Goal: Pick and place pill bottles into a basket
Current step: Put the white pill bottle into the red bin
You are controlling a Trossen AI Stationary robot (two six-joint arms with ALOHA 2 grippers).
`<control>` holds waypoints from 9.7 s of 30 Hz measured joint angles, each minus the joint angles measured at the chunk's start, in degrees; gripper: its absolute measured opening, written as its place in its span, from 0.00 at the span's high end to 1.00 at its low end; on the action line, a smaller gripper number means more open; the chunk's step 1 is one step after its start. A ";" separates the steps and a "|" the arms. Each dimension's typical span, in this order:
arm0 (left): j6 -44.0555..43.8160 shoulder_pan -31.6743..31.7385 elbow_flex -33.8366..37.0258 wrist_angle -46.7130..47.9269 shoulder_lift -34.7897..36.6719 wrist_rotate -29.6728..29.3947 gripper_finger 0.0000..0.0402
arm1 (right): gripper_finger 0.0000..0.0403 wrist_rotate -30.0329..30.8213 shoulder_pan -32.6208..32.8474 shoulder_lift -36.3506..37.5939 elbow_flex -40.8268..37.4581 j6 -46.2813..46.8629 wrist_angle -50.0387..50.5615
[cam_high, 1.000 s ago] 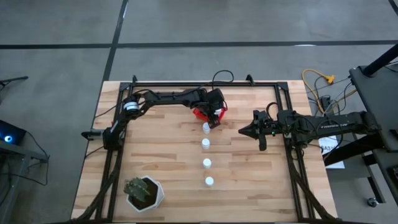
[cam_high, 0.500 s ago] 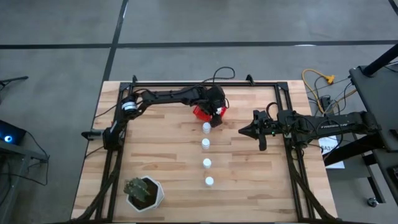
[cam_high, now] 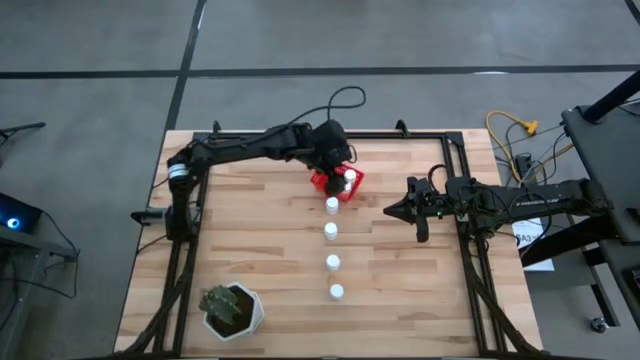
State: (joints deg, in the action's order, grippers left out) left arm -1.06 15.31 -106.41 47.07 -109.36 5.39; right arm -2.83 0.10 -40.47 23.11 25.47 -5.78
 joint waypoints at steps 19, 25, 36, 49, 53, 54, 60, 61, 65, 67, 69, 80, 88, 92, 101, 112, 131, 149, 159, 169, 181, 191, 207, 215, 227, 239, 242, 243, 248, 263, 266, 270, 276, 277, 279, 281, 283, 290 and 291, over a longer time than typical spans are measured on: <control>6.23 -7.43 5.90 4.67 6.48 0.08 0.36 | 0.98 0.00 0.00 -0.02 0.00 0.78 0.00; 6.68 -8.37 12.95 4.11 6.44 -2.78 0.36 | 0.98 0.00 0.00 -0.02 0.02 1.07 0.00; 7.32 -8.34 18.93 -3.43 6.22 -5.52 0.36 | 0.98 0.00 0.00 -0.02 0.00 1.09 0.00; 10.00 -8.27 19.08 -6.84 5.69 -6.46 0.36 | 0.98 0.00 0.00 -0.02 0.01 1.31 0.00; 10.44 -8.23 19.48 -7.18 5.47 -7.21 0.36 | 0.98 -0.02 0.00 -0.02 0.00 1.38 0.00; 10.43 -8.20 19.67 -7.49 5.57 -7.49 0.36 | 0.98 -0.02 0.00 -0.02 0.02 1.42 0.00; 9.01 -7.78 22.98 -10.73 6.94 -7.50 0.36 | 0.98 -0.02 0.00 -0.13 0.02 1.14 0.00; 8.97 -7.78 23.52 -11.21 7.07 -7.45 0.36 | 0.98 -0.02 0.00 -0.13 0.02 1.14 0.00; 8.96 -7.78 25.66 -14.85 7.08 -7.40 0.36 | 0.98 -0.02 0.00 -0.14 0.00 1.16 -0.02; 8.92 -7.78 26.73 -17.51 7.08 -7.28 0.36 | 0.98 -0.02 0.00 -0.15 0.00 1.19 0.02; 8.92 -7.78 27.34 -18.01 7.08 -7.24 0.36 | 0.98 -0.02 0.00 -0.15 0.02 1.77 0.00; 8.90 -7.40 28.48 -19.68 6.38 -7.21 0.36 | 0.98 -0.02 0.00 -0.15 0.02 2.62 0.02; 5.86 -7.38 31.71 -23.08 6.33 -7.02 0.36 | 0.98 -0.02 0.00 -0.15 0.01 2.62 0.02; 5.82 -7.38 31.70 -24.22 6.42 -7.04 0.36 | 0.98 -0.02 0.00 -0.13 0.02 2.62 0.02; 5.48 -7.31 31.78 -25.94 5.53 -7.04 0.36 | 0.98 -0.02 0.00 -0.13 0.00 2.84 0.02; 4.31 -7.14 31.78 -27.77 3.37 -6.00 0.36 | 0.98 -0.02 0.00 -0.13 0.02 3.10 -0.02; 4.31 -7.03 31.46 -27.54 3.38 -1.43 0.36 | 0.98 -0.02 0.00 -0.17 0.00 2.93 0.01; 4.62 -6.37 26.88 -24.51 4.19 -2.18 0.33 | 0.98 0.00 0.00 -0.20 0.00 2.60 0.02; 4.98 -5.58 26.22 -21.87 4.19 -3.94 0.13 | 0.98 0.00 0.00 -0.20 0.00 2.45 0.03; 7.79 -5.55 27.15 -20.77 4.24 -4.39 0.11 | 0.98 0.00 0.00 -0.20 0.01 2.43 0.04; 7.52 -5.55 27.50 -20.27 3.21 -4.28 0.11 | 0.98 0.02 0.00 -0.20 0.00 2.43 0.04; 7.34 -5.64 28.32 -20.46 3.19 -4.02 0.11 | 0.98 0.07 0.00 -0.20 0.00 1.76 0.07; 4.29 -5.76 30.04 -22.74 3.19 -3.28 0.11 | 0.98 1.54 -0.02 -0.20 0.00 0.87 0.07; 4.20 -6.05 30.38 -25.05 3.19 -1.43 0.11 | 0.98 1.53 -0.02 -0.20 0.00 0.90 0.07; 4.22 -6.05 31.04 -25.08 2.65 -1.42 0.11 | 0.98 1.53 -0.02 -0.20 0.00 0.92 0.07; 2.89 -6.05 31.04 -25.90 1.28 -0.94 0.11 | 0.98 1.51 0.00 -0.20 0.00 1.07 0.07; 2.87 -6.05 31.04 -25.87 1.11 -0.90 0.11 | 0.98 1.51 -0.01 -0.20 0.01 1.07 0.07; 2.86 -6.05 31.04 -25.96 1.07 -0.92 0.11 | 0.98 1.51 -0.02 -0.20 0.01 1.07 0.07; 2.85 -6.05 31.04 -26.04 1.07 -0.87 0.14 | 0.98 1.51 -0.02 -0.20 0.00 1.05 0.07; 1.31 -6.05 31.02 -26.61 1.07 -0.79 0.42 | 0.98 1.51 -0.01 -0.20 0.00 0.90 0.07; 1.25 -6.07 31.02 -28.18 1.07 -0.79 0.44 | 0.98 1.51 -0.02 -0.20 0.00 0.98 0.07; -0.15 -6.05 31.02 -29.74 1.07 -0.78 0.44 | 0.98 1.50 0.00 -0.20 0.00 1.09 0.07; -0.13 -6.05 31.40 -29.66 1.11 -0.75 0.44 | 0.98 1.49 0.00 -0.20 0.00 1.09 0.07; -0.13 -6.05 31.51 -29.35 1.11 -0.74 0.44 | 0.98 1.49 0.00 -0.20 0.01 1.09 0.07; -0.13 -6.07 31.57 -28.83 1.11 -0.71 0.44 | 0.98 1.49 0.00 -0.20 0.00 1.09 0.07; -0.13 -6.05 31.57 -28.86 1.13 -0.50 0.44 | 0.98 1.49 0.00 -0.20 0.01 1.09 0.07; -0.13 -6.07 31.57 -28.83 1.13 -0.50 0.44 | 0.98 1.49 0.00 -0.20 0.02 1.09 0.07; -0.10 -6.07 31.72 -28.23 1.13 -0.55 0.48 | 0.98 1.49 0.00 -0.20 0.01 1.09 0.07; -0.10 -6.07 31.72 -28.14 1.13 -0.57 0.51 | 0.98 1.49 0.00 -0.20 0.00 1.09 0.07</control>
State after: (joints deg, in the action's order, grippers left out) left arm -1.17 9.23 -74.70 18.94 -108.22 4.82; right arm -1.34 0.10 -40.66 23.11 26.57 -5.72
